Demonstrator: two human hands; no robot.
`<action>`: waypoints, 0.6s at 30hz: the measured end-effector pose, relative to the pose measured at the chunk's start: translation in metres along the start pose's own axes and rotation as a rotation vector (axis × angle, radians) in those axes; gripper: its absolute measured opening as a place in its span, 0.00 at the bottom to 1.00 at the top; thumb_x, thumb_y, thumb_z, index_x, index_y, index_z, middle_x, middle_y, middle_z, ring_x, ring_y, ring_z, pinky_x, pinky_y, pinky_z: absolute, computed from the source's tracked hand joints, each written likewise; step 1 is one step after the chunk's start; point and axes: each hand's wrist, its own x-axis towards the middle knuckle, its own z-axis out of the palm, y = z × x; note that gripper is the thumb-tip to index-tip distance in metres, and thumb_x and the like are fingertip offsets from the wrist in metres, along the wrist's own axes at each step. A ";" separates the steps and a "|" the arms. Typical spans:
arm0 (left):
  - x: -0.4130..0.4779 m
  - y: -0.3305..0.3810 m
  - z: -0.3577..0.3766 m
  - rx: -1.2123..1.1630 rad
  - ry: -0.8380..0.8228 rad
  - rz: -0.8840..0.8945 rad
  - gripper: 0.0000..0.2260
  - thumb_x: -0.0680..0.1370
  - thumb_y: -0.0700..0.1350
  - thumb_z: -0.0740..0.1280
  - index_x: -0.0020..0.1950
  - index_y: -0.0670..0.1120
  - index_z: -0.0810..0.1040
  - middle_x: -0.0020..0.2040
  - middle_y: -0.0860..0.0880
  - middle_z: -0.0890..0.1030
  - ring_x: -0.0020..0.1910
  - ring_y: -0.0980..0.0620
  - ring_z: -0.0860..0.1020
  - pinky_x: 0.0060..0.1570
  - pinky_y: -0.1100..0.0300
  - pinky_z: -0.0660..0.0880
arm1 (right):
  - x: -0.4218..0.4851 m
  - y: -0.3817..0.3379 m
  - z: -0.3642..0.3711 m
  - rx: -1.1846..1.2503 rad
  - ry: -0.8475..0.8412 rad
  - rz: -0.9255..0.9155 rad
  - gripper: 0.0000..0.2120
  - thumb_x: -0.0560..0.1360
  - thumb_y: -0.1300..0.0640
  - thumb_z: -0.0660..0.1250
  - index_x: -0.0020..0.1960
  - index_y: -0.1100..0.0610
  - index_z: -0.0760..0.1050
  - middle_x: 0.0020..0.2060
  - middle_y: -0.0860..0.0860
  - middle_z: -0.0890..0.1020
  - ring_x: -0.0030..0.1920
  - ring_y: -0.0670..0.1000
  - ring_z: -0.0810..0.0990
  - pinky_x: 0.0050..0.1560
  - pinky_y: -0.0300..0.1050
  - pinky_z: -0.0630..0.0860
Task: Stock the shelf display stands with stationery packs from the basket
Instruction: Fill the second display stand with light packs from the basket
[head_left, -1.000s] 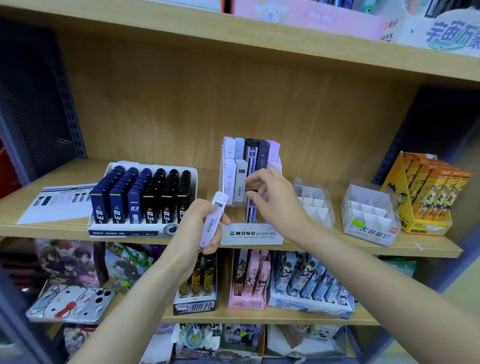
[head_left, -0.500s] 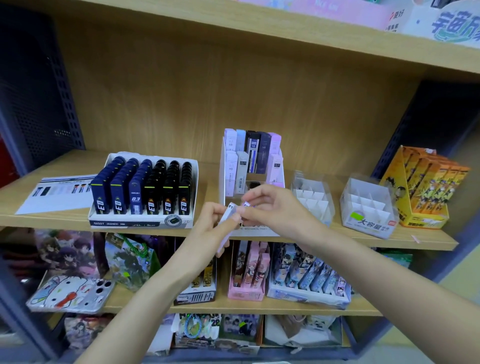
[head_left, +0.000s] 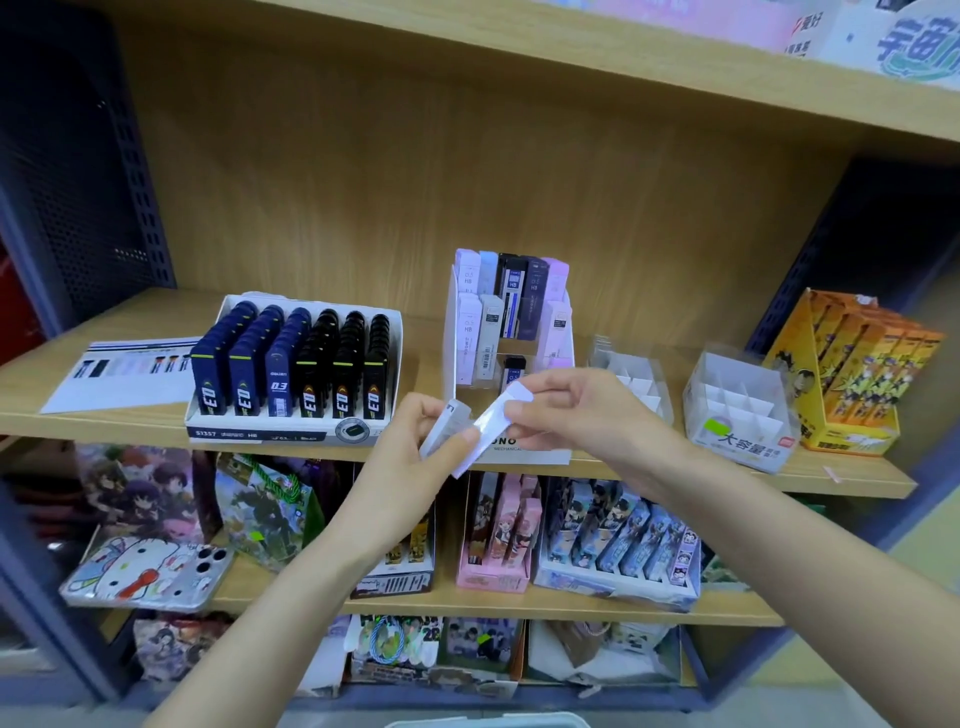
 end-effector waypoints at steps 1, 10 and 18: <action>0.000 0.000 -0.001 -0.038 0.017 -0.030 0.05 0.80 0.48 0.62 0.48 0.48 0.69 0.33 0.56 0.74 0.24 0.61 0.65 0.27 0.67 0.61 | 0.001 -0.002 -0.001 -0.006 0.035 -0.045 0.07 0.73 0.64 0.70 0.51 0.60 0.78 0.39 0.55 0.84 0.36 0.44 0.83 0.40 0.34 0.79; -0.003 0.001 -0.015 -0.087 0.138 -0.035 0.08 0.82 0.45 0.57 0.44 0.45 0.69 0.42 0.44 0.80 0.25 0.54 0.65 0.23 0.64 0.62 | 0.035 0.000 -0.006 -0.329 0.340 -0.360 0.04 0.76 0.62 0.66 0.45 0.54 0.76 0.40 0.49 0.81 0.40 0.47 0.81 0.45 0.37 0.79; -0.006 0.006 -0.020 -0.090 0.159 -0.002 0.08 0.82 0.46 0.58 0.47 0.42 0.69 0.35 0.55 0.80 0.22 0.54 0.63 0.21 0.65 0.59 | 0.060 0.009 0.019 -0.651 0.220 -0.464 0.06 0.74 0.62 0.69 0.51 0.57 0.79 0.41 0.47 0.78 0.39 0.44 0.78 0.47 0.37 0.76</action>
